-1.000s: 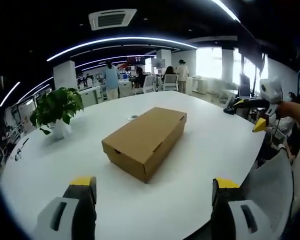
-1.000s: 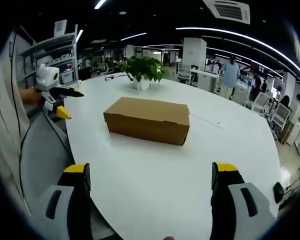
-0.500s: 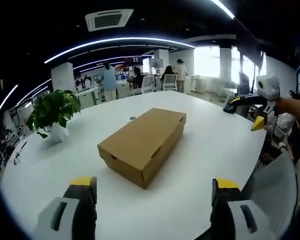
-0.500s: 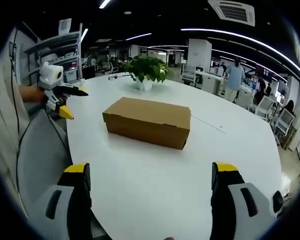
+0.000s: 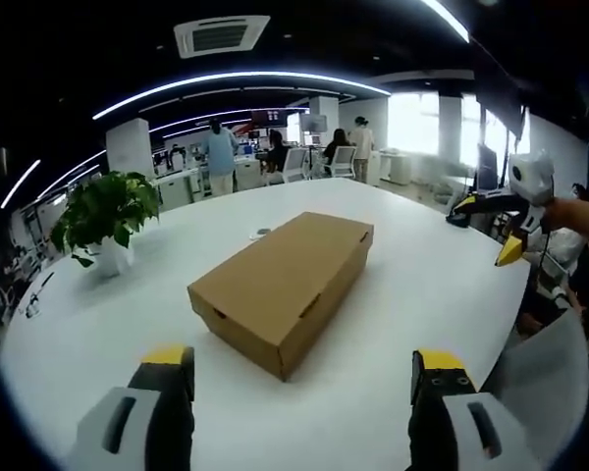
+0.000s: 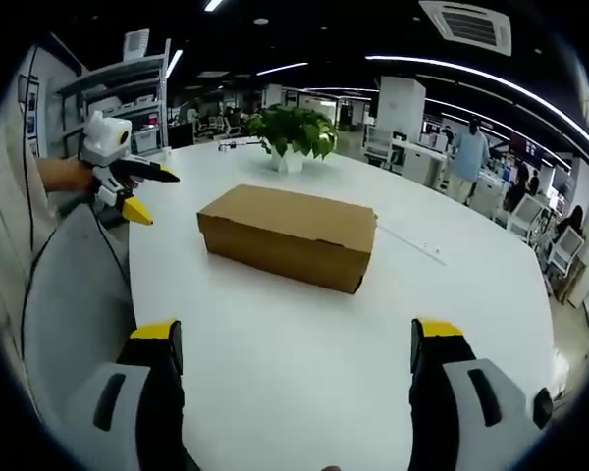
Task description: Operate the shoe box by opening the lid, removing the specified soft item, and placing it in the target area until the item is outside and the box remains undamaged.
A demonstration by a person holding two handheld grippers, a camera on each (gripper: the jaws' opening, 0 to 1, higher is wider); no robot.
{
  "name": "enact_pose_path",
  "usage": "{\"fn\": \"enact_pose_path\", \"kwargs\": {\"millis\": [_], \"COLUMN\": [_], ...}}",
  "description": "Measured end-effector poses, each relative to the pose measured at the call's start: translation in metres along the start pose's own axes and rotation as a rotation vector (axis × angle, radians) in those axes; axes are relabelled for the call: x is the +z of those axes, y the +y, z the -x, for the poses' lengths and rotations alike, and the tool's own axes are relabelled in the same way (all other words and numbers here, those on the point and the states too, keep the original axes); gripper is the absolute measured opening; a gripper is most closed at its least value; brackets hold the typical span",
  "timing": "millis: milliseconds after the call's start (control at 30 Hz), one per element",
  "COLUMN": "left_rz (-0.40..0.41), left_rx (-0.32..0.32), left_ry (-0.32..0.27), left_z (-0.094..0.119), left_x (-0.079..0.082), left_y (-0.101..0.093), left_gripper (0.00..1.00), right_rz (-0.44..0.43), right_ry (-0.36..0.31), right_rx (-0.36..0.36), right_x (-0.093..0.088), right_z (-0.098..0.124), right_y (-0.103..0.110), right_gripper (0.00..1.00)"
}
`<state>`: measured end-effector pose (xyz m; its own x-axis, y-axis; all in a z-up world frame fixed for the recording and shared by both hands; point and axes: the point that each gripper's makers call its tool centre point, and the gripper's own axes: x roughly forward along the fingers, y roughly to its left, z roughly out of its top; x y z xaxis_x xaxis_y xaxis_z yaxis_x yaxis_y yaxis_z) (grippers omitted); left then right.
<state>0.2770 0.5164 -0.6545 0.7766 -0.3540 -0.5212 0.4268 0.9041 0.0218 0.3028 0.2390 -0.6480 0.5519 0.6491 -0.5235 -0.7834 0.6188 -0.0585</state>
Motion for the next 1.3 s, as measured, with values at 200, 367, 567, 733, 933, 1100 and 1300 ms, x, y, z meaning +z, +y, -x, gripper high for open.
{"fn": "enact_pose_path", "kwargs": {"millis": [200, 367, 567, 733, 933, 1100, 1300], "left_rz": [-0.002, 0.001, 0.014, 0.026, 0.037, 0.061, 0.077], "left_rx": [-0.006, -0.001, 0.008, 0.012, 0.015, 0.026, 0.047], "left_ry": [0.009, 0.018, 0.031, 0.037, 0.041, 0.041, 0.038], "left_z": [-0.007, -0.013, -0.019, -0.024, -0.031, -0.038, -0.046], "left_x": [-0.003, -0.007, -0.013, -0.018, -0.021, -0.021, -0.021], "left_y": [-0.004, -0.004, -0.004, -0.004, -0.004, -0.001, 0.001], "left_gripper": [0.88, 0.87, 0.84, 0.81, 0.77, 0.75, 0.72], "right_rz": [0.022, 0.041, 0.065, 0.086, 0.1, 0.12, 0.123], "right_ry": [-0.011, 0.0, 0.006, 0.012, 0.018, 0.017, 0.034], "right_rx": [0.016, 0.036, 0.059, 0.066, 0.072, 0.093, 0.113], "right_x": [0.002, 0.0, 0.0, -0.001, -0.003, -0.003, -0.006], "right_z": [-0.009, -0.018, -0.028, -0.036, -0.045, -0.054, -0.065], "right_y": [-0.004, -0.007, -0.01, -0.016, -0.023, -0.028, -0.033], "right_gripper": [0.87, 0.85, 0.82, 0.8, 0.78, 0.74, 0.73]}}
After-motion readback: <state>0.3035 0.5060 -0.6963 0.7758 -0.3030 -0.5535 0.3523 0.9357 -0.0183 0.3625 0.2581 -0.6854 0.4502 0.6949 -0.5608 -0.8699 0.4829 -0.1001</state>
